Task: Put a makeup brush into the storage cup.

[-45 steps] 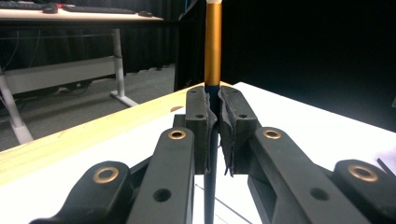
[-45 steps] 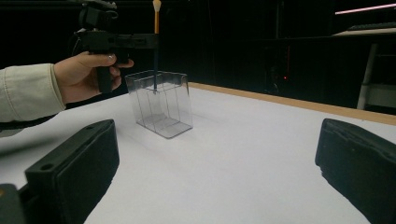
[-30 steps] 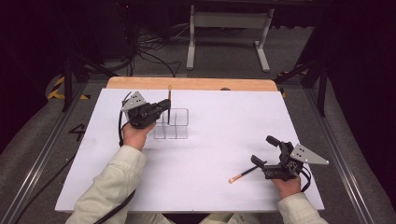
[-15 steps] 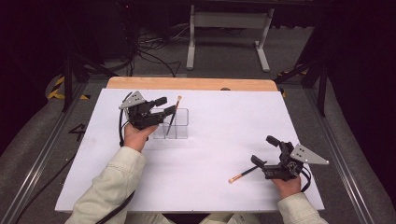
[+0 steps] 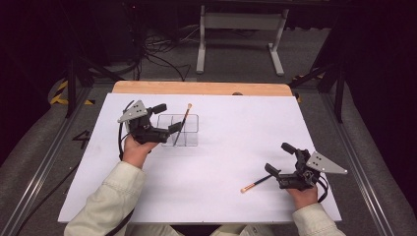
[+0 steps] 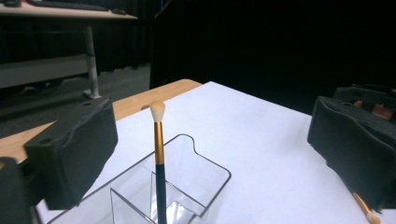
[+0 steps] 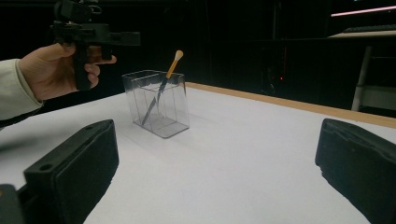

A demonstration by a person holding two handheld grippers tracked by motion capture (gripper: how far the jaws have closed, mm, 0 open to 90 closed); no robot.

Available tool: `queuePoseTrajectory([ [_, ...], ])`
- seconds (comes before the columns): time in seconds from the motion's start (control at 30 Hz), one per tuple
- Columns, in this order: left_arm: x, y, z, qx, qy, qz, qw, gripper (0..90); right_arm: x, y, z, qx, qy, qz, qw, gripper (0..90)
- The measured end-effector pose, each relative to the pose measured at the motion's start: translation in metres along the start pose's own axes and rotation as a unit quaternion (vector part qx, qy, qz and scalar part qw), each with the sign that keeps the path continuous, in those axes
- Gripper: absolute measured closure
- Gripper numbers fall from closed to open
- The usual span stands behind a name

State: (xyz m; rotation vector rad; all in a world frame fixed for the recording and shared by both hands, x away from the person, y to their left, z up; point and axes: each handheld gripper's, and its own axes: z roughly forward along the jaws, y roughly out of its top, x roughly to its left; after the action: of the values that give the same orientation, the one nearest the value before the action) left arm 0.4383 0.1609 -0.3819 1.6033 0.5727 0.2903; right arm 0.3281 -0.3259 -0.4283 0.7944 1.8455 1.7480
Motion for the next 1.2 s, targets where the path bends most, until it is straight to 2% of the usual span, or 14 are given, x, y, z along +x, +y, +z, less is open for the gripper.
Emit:
queuePoseTrajectory([
  [0.13,-0.005,-0.001,-0.012,-0.003,0.002,-0.004,1.0000,0.4,0.000,0.000,0.000,0.003,0.001,-0.001,1.0000,0.0],
  [0.27,-0.009,-0.001,-0.027,0.010,0.010,-0.005,0.9999,0.4,0.001,0.001,0.000,0.002,0.001,-0.002,1.0000,0.0],
  [0.7,-0.019,-0.009,-0.073,0.005,0.015,-0.007,0.9999,0.2,0.003,0.004,-0.001,-0.002,0.009,-0.015,0.9998,0.0],
  [0.8,-0.021,-0.011,-0.078,0.005,0.017,-0.010,0.9998,0.2,0.003,0.004,0.000,-0.001,0.014,-0.013,0.9998,0.0],
  [0.9,-0.024,-0.014,-0.087,0.004,0.027,-0.008,0.9996,0.2,0.002,0.005,-0.001,-0.003,0.014,-0.014,0.9998,0.0],
  [1.2,-0.027,-0.023,-0.104,0.011,0.037,0.000,0.9993,0.2,-0.001,0.009,-0.001,0.001,0.019,-0.010,0.9998,0.0],
])
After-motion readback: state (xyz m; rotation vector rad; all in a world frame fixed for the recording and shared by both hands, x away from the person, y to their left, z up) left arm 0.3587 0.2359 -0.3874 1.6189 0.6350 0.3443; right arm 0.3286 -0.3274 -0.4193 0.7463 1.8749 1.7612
